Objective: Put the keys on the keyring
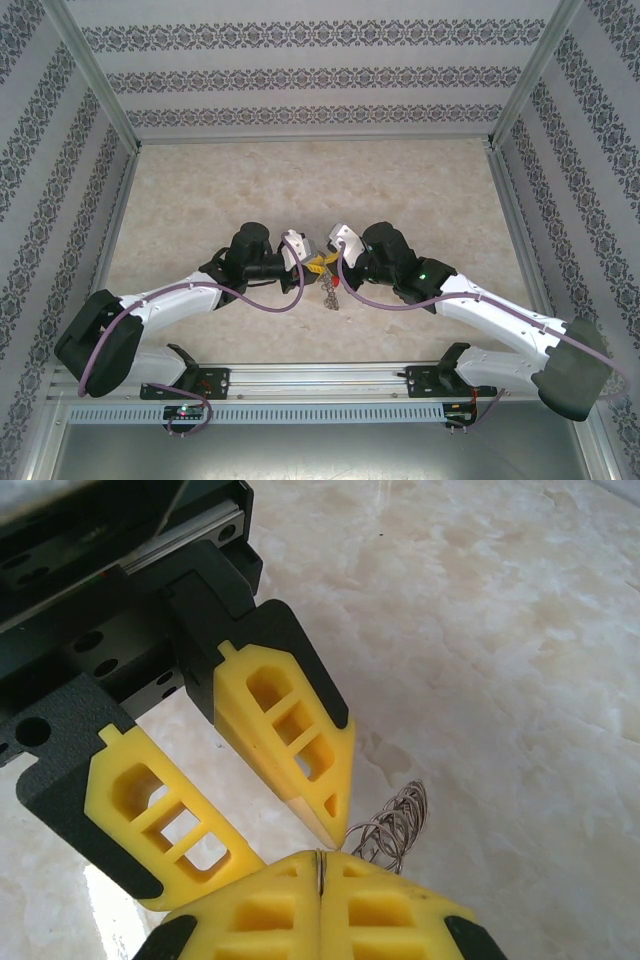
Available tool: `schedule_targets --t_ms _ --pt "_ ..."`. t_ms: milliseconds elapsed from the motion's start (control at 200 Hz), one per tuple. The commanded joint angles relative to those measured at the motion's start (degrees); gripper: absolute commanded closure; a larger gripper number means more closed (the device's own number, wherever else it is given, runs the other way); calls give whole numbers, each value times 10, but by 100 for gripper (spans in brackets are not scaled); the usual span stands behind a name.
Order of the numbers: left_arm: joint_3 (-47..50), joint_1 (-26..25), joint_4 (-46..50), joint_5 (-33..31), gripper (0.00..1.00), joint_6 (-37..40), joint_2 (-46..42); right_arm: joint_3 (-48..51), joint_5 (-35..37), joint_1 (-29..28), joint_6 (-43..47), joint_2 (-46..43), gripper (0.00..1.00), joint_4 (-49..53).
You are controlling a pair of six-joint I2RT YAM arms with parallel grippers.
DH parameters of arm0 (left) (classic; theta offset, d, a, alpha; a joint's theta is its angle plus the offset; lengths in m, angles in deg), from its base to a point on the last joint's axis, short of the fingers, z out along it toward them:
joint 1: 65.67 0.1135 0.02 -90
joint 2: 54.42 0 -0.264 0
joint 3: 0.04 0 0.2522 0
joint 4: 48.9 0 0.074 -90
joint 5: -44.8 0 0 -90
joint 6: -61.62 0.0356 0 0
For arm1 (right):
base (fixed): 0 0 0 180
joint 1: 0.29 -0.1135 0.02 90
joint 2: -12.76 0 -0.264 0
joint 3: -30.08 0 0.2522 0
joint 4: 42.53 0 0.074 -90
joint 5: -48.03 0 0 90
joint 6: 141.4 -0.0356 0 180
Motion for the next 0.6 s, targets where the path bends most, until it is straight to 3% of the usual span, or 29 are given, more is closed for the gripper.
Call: schedule_targets --t_ms 0,594 --pt "-16 -6 -16 4 74 7 0 -16 -15 -6 7 -1 100 -21" --pt "-24 -6 -12 0 78 8 12 -17 -23 -8 7 -2 100 -21"
